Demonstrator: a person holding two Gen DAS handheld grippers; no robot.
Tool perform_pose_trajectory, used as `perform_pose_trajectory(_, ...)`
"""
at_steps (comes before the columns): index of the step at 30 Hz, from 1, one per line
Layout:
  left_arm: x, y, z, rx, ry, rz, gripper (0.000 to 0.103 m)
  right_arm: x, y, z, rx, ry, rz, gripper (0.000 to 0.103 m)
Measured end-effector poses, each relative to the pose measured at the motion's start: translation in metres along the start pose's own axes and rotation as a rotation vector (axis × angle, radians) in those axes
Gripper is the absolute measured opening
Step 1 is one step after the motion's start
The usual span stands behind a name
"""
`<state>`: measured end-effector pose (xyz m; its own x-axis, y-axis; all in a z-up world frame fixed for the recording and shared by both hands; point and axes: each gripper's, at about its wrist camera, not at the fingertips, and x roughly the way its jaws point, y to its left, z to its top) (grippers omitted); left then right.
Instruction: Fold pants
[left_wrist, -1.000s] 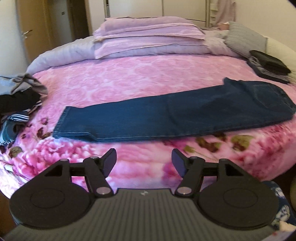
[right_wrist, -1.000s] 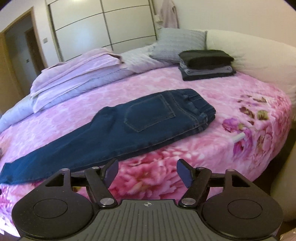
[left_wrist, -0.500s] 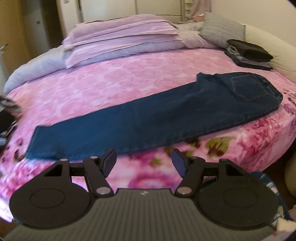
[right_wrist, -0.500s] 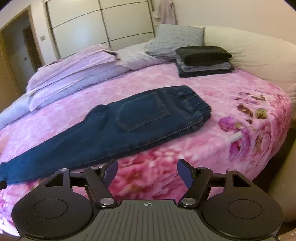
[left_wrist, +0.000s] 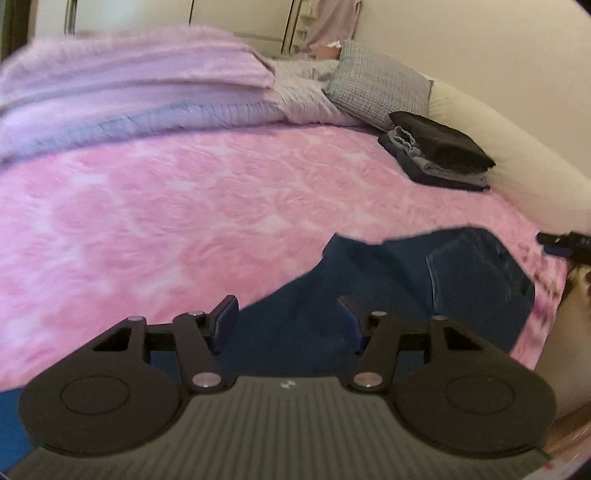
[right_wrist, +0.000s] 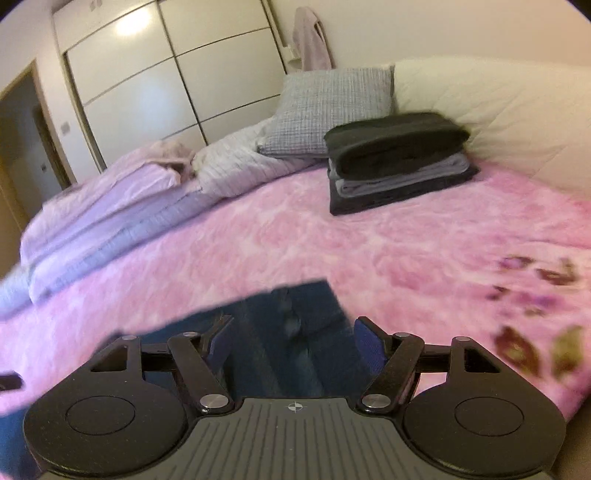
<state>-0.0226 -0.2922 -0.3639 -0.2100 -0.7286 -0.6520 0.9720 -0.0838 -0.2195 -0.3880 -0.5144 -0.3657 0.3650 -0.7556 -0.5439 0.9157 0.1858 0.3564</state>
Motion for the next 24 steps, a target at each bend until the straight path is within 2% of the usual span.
perform_pose_trajectory(3,0.045,0.004,0.022,-0.041,0.034,-0.079,0.054,0.043,-0.02,0.018,0.071,0.048,0.047,0.068)
perform_pose_trajectory(6,0.088,0.004,0.037,-0.072,0.079,-0.147,0.054,0.081,-0.039,0.025,0.149,0.144,0.115,0.068)
perform_pose_trajectory(10,0.127,0.013,0.047,-0.14,0.13,-0.233,0.053,0.106,-0.057,0.021,0.208,0.236,0.189,0.068)
perform_pose_trajectory(11,0.135,0.016,0.047,-0.162,0.138,-0.25,0.05,0.108,-0.06,0.02,0.203,0.247,0.206,0.064)
perform_pose_trajectory(12,0.14,0.017,0.048,-0.173,0.144,-0.26,0.048,0.108,-0.061,0.017,0.203,0.243,0.238,0.048)
perform_pose_trajectory(13,0.146,0.019,0.048,-0.182,0.154,-0.277,0.046,0.107,-0.063,0.016,0.211,0.232,0.26,0.046)
perform_pose_trajectory(14,0.151,0.02,0.048,-0.19,0.165,-0.294,0.039,0.104,-0.065,0.015,0.201,0.223,0.27,0.041)
perform_pose_trajectory(15,0.156,0.02,0.048,-0.195,0.178,-0.314,0.026,0.1,-0.065,0.015,0.176,0.202,0.281,0.016)
perform_pose_trajectory(16,0.161,0.019,0.047,-0.201,0.189,-0.335,0.016,0.096,-0.065,0.016,0.163,0.178,0.273,0.001)
perform_pose_trajectory(17,0.164,0.018,0.046,-0.206,0.188,-0.347,0.001,0.092,-0.066,0.016,0.169,0.167,0.274,0.001)
perform_pose_trajectory(18,0.163,0.017,0.045,-0.202,0.171,-0.351,0.001,0.087,-0.064,0.014,0.154,0.154,0.268,0.001)
perform_pose_trajectory(21,0.148,0.019,0.038,-0.21,0.029,-0.338,0.001,0.079,-0.048,0.008,0.066,0.121,0.165,0.001)
perform_pose_trajectory(23,0.147,0.024,0.026,-0.27,-0.028,-0.313,0.001,0.079,-0.048,-0.002,0.091,0.109,0.101,0.0)
perform_pose_trajectory(24,0.15,0.023,0.021,-0.269,-0.034,-0.285,0.002,0.082,-0.05,-0.007,0.123,0.112,0.078,0.0)
